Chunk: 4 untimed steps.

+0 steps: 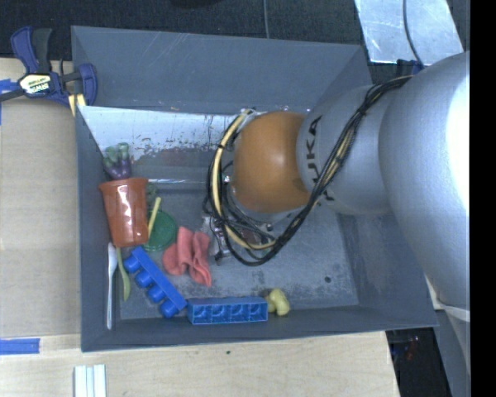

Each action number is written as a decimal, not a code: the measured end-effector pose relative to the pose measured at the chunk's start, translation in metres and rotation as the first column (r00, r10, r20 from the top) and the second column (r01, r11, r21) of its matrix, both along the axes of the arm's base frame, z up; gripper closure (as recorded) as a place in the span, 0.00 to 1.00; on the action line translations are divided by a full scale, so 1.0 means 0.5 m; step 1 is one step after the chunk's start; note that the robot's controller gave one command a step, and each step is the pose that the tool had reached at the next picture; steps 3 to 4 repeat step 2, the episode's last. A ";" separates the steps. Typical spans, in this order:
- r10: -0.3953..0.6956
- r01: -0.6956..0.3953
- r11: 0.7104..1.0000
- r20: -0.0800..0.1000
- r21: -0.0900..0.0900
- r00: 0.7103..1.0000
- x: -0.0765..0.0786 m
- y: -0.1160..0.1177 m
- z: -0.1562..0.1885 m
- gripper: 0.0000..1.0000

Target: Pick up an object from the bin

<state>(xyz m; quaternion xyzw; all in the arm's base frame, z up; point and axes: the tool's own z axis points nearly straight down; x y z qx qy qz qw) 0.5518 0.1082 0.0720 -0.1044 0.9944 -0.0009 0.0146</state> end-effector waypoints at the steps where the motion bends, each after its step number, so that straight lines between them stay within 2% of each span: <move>1: 0.022 -0.022 1.000 -0.004 -0.002 1.000 0.047 0.013 0.129 1.00; 2: 0.072 -0.072 0.997 -0.009 -0.003 0.997 0.073 -0.012 0.281 1.00; 4: 0.072 -0.072 0.997 -0.009 -0.003 0.997 0.073 -0.012 0.281 1.00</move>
Offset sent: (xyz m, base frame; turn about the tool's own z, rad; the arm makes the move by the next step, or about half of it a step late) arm 0.0405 -0.0107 0.1589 -0.0876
